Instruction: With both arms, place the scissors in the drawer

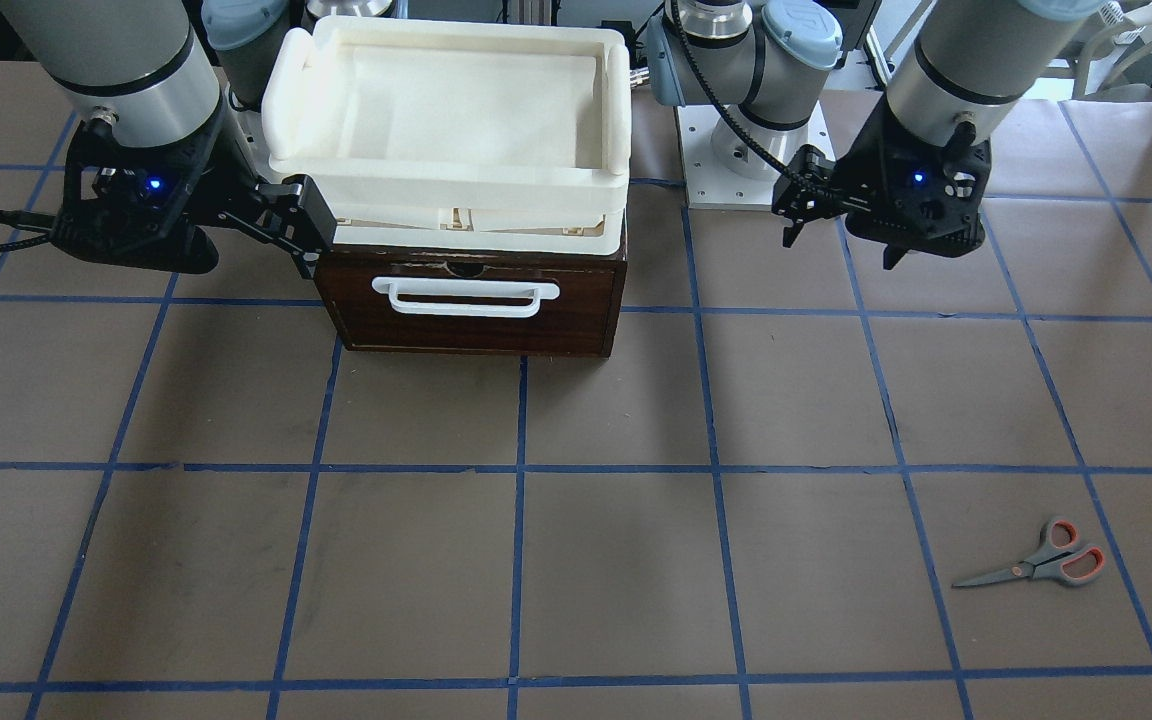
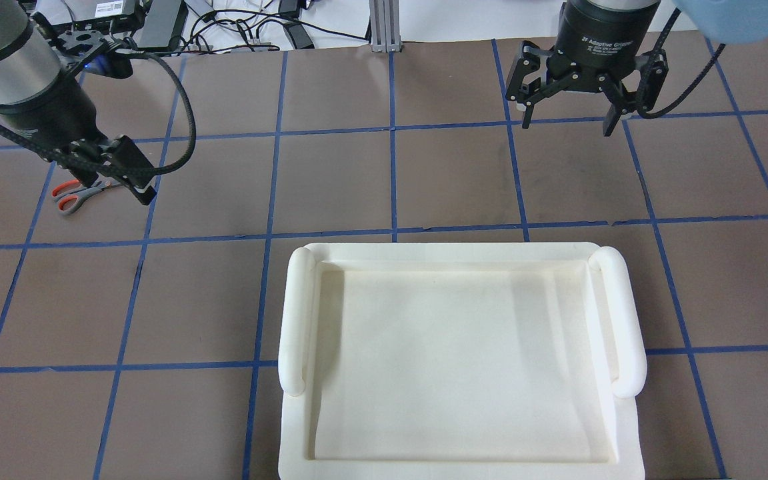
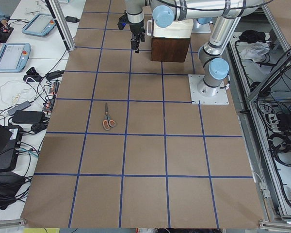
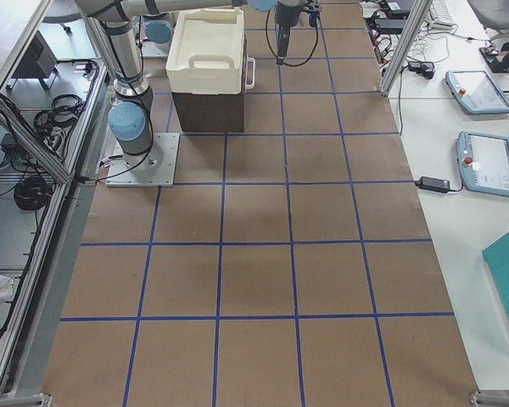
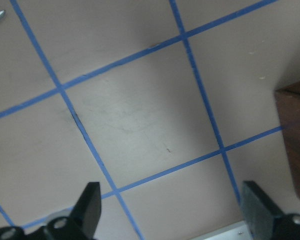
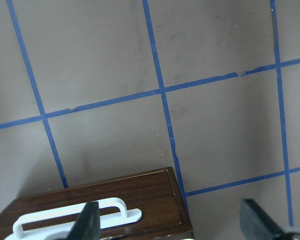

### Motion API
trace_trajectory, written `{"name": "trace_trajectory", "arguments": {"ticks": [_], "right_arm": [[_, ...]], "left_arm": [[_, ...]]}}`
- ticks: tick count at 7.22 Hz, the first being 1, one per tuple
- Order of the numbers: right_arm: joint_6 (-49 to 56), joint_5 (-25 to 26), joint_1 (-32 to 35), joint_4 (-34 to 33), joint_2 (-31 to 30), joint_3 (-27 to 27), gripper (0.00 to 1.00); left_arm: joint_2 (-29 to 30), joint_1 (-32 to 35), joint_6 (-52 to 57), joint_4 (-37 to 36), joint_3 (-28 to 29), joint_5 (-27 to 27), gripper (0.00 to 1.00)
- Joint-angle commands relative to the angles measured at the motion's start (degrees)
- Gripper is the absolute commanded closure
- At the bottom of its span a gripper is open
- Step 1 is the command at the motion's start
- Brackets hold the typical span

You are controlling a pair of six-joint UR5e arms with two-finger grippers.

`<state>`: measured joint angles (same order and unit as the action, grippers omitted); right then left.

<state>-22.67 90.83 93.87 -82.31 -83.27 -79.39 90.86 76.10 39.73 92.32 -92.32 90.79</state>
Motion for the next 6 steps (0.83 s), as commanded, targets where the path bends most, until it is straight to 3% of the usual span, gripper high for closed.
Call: {"name": "trace_trajectory", "arguments": {"ticks": [1,3,4,6], "right_arm": [[-28.73,-1.27,2.45,-2.41,1.61,-1.2,0.0],[-43.28,-1.1,4.57,-3.91,3.2,-1.21,0.0],[-49.86,-1.27,4.75,-3.83,3.55,-1.21,0.0],[-60.87,-1.79,7.28,-4.26,7.14,-1.21,0.0]], "left_arm": [[7.19,-11.81,39.12,-14.22,-0.49,0.7,0.0],[16.33,-13.25,59.12,-22.59,0.56,4.89,0.0],[21.07,-15.35,72.03,-28.98,0.57,4.14,0.0],[29.43,-15.8,82.9,-30.88,3.62,2.64,0.0]]}}
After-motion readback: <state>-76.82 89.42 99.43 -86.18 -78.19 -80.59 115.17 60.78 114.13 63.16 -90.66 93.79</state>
